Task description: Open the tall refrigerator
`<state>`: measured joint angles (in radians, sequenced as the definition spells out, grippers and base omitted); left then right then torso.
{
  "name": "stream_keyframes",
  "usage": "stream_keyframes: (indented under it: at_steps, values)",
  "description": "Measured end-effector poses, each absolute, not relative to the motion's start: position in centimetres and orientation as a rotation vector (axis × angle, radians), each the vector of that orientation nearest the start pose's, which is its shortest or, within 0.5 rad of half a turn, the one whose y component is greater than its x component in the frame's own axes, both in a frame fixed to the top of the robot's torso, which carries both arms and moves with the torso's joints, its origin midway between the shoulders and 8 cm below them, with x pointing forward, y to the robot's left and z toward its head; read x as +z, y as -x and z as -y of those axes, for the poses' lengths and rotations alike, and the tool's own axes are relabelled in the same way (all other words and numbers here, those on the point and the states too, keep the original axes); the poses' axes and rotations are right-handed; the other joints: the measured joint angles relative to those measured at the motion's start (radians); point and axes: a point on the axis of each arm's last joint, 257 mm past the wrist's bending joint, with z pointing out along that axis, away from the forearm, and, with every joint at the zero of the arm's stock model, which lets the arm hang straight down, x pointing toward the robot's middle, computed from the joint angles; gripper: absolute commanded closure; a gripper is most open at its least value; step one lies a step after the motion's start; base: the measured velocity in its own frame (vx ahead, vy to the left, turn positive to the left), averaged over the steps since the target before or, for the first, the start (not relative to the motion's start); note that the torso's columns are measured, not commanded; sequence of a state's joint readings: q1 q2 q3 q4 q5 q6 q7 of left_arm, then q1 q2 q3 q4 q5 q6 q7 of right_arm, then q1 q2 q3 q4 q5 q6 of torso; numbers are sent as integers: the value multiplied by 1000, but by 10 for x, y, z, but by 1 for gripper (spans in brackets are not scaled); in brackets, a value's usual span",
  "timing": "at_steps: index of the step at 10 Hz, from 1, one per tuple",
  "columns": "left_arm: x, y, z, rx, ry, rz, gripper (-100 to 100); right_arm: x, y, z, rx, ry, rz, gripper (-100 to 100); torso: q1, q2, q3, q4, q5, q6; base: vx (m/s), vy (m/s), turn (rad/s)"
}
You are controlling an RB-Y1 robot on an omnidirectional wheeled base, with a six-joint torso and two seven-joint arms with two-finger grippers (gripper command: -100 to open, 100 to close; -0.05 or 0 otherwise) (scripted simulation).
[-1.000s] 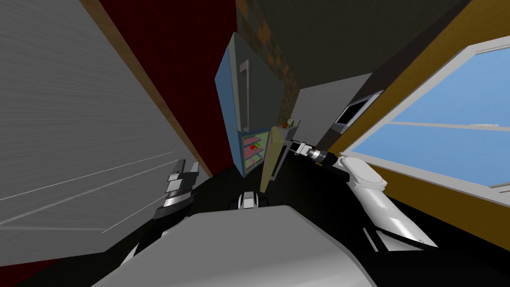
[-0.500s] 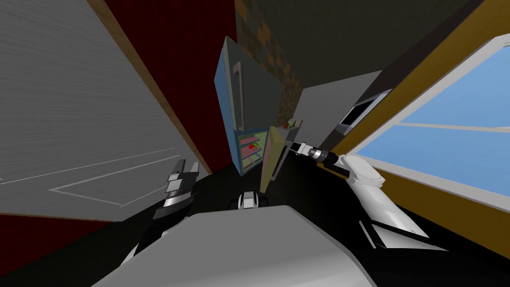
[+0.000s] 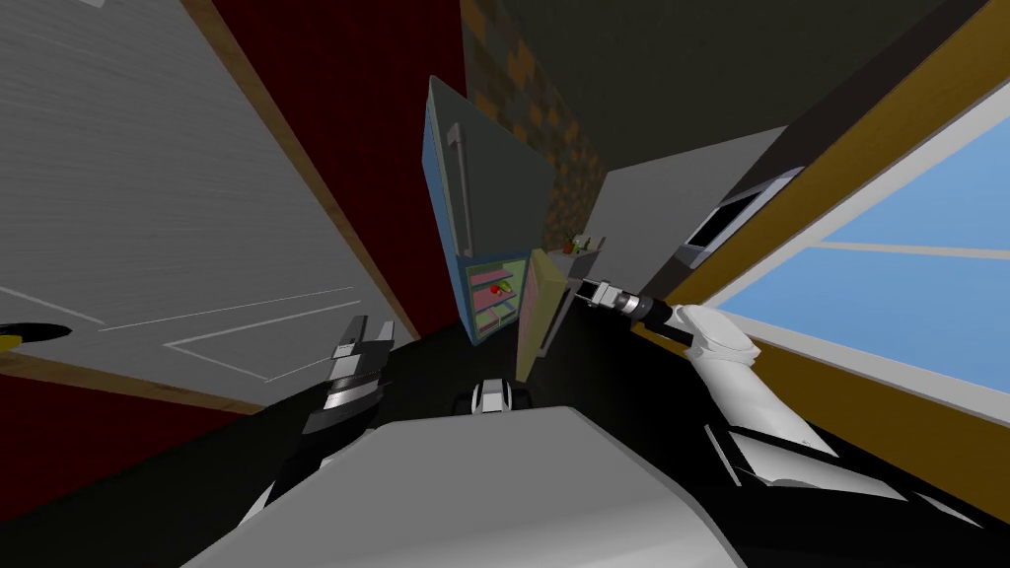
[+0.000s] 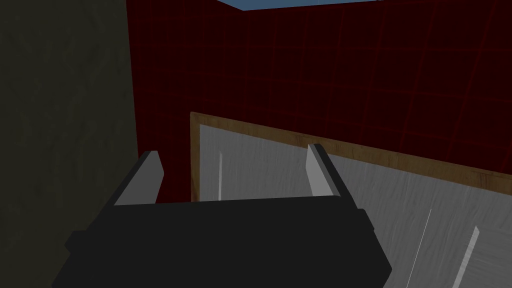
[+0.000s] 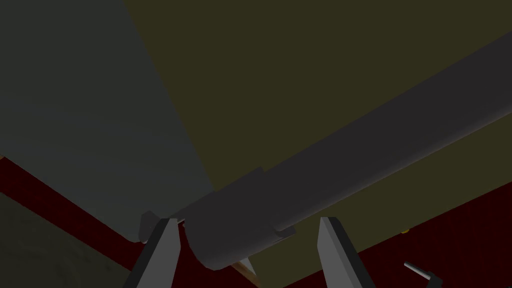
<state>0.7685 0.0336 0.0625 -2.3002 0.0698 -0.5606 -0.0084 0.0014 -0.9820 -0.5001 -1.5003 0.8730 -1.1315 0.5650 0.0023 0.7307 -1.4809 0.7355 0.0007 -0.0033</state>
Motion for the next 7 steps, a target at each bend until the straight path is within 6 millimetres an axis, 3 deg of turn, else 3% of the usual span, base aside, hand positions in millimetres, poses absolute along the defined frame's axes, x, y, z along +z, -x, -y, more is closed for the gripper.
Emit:
stream_keyframes:
  at_steps: [7]
  values:
    - [-32,-297,-329,-1140,783,-711,0,6,-438,404,-142,1256,-1001,100,-3,-4,-2,-1,0,-1,-19,-117,87]
